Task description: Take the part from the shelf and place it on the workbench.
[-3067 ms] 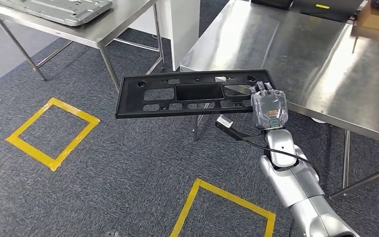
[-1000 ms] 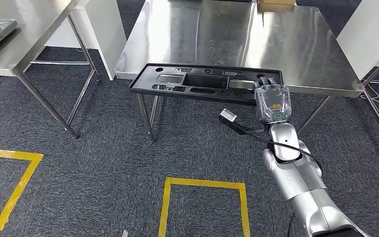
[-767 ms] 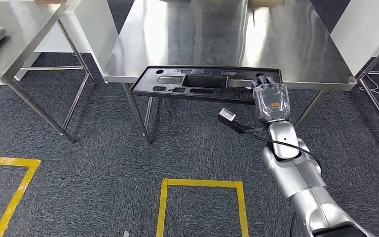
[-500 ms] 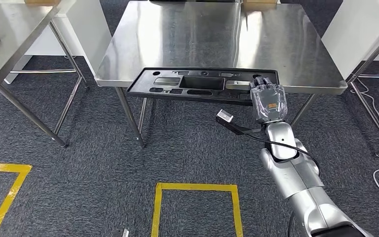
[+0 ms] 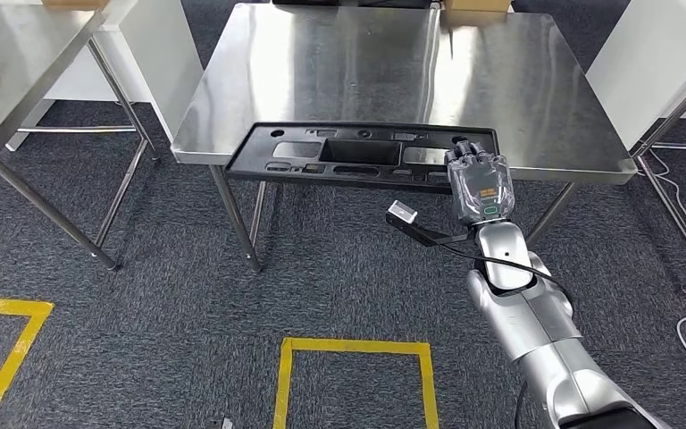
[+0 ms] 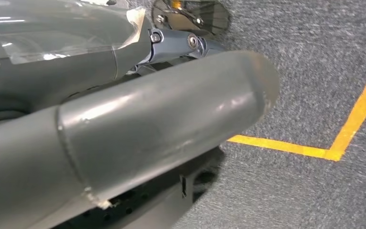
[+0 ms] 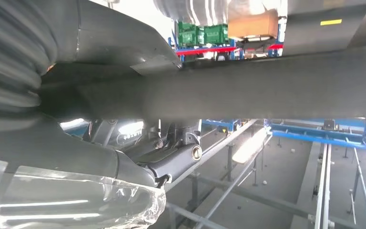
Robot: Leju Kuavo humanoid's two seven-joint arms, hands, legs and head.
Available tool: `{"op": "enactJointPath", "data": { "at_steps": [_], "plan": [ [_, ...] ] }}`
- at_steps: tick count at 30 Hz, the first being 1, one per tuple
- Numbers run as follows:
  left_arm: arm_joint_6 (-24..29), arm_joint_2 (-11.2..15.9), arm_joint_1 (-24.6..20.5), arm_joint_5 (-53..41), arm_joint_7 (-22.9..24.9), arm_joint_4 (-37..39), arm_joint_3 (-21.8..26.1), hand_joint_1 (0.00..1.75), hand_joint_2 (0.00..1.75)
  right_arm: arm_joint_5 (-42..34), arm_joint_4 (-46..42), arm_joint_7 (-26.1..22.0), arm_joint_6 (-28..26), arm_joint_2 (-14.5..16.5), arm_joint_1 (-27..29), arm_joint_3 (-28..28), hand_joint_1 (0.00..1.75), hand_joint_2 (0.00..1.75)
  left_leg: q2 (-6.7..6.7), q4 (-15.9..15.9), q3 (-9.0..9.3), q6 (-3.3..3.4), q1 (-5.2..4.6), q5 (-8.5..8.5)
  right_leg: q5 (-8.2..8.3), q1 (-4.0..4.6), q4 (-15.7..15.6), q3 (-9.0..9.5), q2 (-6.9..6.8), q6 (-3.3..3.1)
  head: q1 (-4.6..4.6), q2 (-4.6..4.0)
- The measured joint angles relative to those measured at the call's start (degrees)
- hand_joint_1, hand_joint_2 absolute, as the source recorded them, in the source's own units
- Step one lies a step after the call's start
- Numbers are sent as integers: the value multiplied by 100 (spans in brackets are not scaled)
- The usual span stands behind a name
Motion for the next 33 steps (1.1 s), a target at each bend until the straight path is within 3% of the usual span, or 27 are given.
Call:
{"op": "enactJointPath", "data": {
  "at_steps": [2, 4, 6, 8, 10, 11, 12, 13, 15, 16, 19, 21, 23, 25, 26, 27, 28, 30, 31, 33],
  "plan": [
    [-1, 6, 0, -1, 7, 1, 3, 0, 0, 1, 10, 7, 0, -3, 6, 5, 175, 175, -2, 32, 12, -78, -20, -72, 75, 10, -300, 154, 0, -69, 4, 0],
    [3, 10, 3, -3, 12, 1, 4, 0, 0, -3, 12, 19, -1, -13, 20, 3, 175, 175, -1, 34, 23, -125, -15, -112, 28, 19, -278, 165, 40, -207, -12, 0],
    [7, 13, 0, -7, 12, 1, 4, 0, 0, -3, 8, 32, -4, -23, 24, -2, 175, 175, 5, 196, -22, -171, 13, -220, -20, 10, -275, 206, 63, -301, -28, 0],
    [8, 13, -7, -11, 5, 1, 5, 0, 0, -2, 4, 49, -5, -27, 39, -2, 175, 175, 6, 808, -330, -201, 21, -483, -67, 24, -278, 263, 75, -380, -45, 0],
    [4, 18, -35, -18, -10, 1, 13, 0, 0, -3, 4, 64, -4, -28, 85, 0, 175, 175, 4, 1581, -804, -198, 16, -722, -116, 66, -276, 315, 76, -445, -49, 0],
    [3, 20, -53, -21, -18, 1, 17, 0, 0, -3, 4, 70, -3, -27, 110, 1, 175, 175, 4, 1771, -961, -180, 11, -703, -144, 91, -276, 351, 80, -472, -49, 0],
    [4, 22, -68, -25, -16, 1, 22, 0, 0, -3, 4, 79, -2, -26, 128, 4, 175, 175, 4, 1724, -1002, -147, 4, -550, -175, 114, -276, 398, 87, -491, -51, 0],
    [6, 21, -71, -29, -14, 1, 25, 0, 0, -2, 4, 87, -1, -26, 137, 7, 175, 175, 3, 1454, -932, -99, -9, -290, -210, 137, -277, 456, 98, -503, -51, 0],
    [9, 23, -53, -36, -5, 1, 26, 0, 0, 1, 3, 99, 1, -27, 142, 11, 175, 175, 1, 700, -655, 26, -53, 196, -280, 179, -283, 557, 120, -498, -45, 0],
    [9, 23, -43, -38, -3, 2, 26, 0, 0, 2, 3, 103, 1, -28, 142, 11, 175, 175, 2, 416, -535, 76, -78, 295, -305, 191, -286, 580, 130, -487, -41, 0],
    [10, 16, -35, -46, 1, 0, 27, 0, 0, 0, -7, 112, 2, -30, 147, 12, 175, 175, 5, 163, -411, 123, -115, 230, -341, 202, -316, 584, 139, -420, -56, 0],
    [8, 6, -32, -52, 1, -10, 29, 0, 0, 1, -31, 117, 5, -39, 146, 6, 175, 175, 3, 48, -308, 139, -90, 237, -405, 208, -213, 540, 115, -374, -52, 0],
    [7, -6, -25, -57, 2, -20, 32, 0, 0, 3, -52, 124, 10, -56, 143, 5, 175, 175, 7, -46, -194, 164, -59, 235, -588, 198, 323, 251, 91, -365, -38, 0],
    [6, -14, -17, -61, 3, -21, 32, 0, 0, 1, -57, 134, 14, -77, 165, 10, 175, 175, 4, -54, -150, 179, -54, 192, -782, 174, 1085, -230, 89, -348, -39, 0],
    [6, -16, -9, -62, 3, -21, 33, 0, 0, 0, -57, 140, 15, -87, 186, 10, 175, 175, -2, -53, -126, 177, -53, 162, -799, 155, 1321, -421, 87, -315, -40, 0],
    [6, -17, -1, -64, 3, -21, 33, 0, 0, -1, -57, 144, 16, -95, 200, 10, 175, 175, -8, -51, -91, 164, -48, 126, -721, 129, 1347, -510, 82, -262, -40, 0],
    [6, -18, 6, -64, 3, -21, 34, 0, 0, -1, -57, 147, 17, -97, 210, 10, 175, 175, -13, -49, -41, 144, -40, 83, -555, 97, 1163, -489, 74, -193, -39, 0],
    [6, -20, 11, -66, 3, -20, 36, 0, 0, 1, -56, 151, 21, -105, 212, 13, 175, 175, -21, -34, 69, 74, -39, -29, -93, 28, 352, -192, 15, -43, -28, 0],
    [6, -21, 10, -66, 4, -20, 38, 0, 0, 1, -56, 152, 23, -109, 211, 15, 175, 175, -23, -16, 106, 35, -49, -93, 59, 14, 2, -39, -3, -29, -17, 0],
    [7, -16, 8, -66, 5, -20, 43, 0, 0, 1, -57, 152, 25, -114, 215, 21, 175, 175, -17, 8, 140, -38, -72, -192, 126, 19, -303, 112, -11, -115, -23, 0]
  ]
}}
